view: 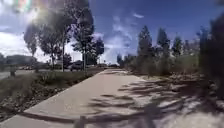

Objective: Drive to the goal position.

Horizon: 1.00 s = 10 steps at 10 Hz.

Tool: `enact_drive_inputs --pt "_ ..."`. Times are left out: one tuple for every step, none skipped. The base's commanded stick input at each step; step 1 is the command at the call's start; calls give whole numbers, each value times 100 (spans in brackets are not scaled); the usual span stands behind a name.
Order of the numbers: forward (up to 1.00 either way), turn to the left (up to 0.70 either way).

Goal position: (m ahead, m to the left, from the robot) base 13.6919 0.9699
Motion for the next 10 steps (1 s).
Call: enact_drive_inputs --pt "100 0" --pt "100 0" --pt "100 0" --pt "100 0" --pt "100 0" --pt "100 0" --pt "100 0" --pt "100 0" --pt "100 0" --pt "100 0"
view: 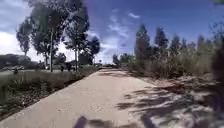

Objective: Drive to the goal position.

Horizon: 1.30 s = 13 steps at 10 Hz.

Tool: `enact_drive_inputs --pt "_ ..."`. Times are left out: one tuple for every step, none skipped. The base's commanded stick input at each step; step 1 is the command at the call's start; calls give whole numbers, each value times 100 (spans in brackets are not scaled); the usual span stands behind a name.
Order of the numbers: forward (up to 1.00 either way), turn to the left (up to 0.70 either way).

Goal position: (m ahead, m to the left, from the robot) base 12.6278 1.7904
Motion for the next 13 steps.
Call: enact_drive_inputs --pt "100 0" --pt "100 0" --pt "100 0" --pt "100 0" --pt "100 0" --pt "100 0" --pt "100 0" --pt "100 0" --pt "100 0" --pt "100 0" --pt "100 0" --pt "100 0" --pt "100 0"
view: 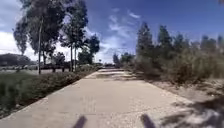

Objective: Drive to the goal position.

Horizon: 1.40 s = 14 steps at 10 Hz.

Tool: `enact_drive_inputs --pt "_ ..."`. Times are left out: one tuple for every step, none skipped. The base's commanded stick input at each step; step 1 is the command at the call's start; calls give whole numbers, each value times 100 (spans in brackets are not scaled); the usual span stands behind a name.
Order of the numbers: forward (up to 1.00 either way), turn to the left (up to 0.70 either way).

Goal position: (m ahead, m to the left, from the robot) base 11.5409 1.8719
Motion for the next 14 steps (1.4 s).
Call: enact_drive_inputs --pt "100 0" --pt "100 0" --pt "100 0" --pt "100 -26" --pt "100 -20" --pt "100 0" --pt "100 0" --pt "100 0" --pt "100 0" --pt "100 0" --pt "100 0" --pt "100 0" --pt "100 0" --pt "100 0"
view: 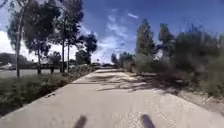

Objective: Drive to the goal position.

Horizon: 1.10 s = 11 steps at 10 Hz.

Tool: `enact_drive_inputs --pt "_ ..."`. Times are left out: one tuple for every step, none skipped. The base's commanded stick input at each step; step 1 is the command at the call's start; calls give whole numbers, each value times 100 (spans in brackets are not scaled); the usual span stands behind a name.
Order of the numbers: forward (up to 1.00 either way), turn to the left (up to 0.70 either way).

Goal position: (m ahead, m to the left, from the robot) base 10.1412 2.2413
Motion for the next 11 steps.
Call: enact_drive_inputs --pt "100 0" --pt "100 0" --pt "100 0" --pt "100 0" --pt "100 0" --pt "100 0" --pt "100 0" --pt "100 0" --pt "100 0" --pt "100 0" --pt "100 0"
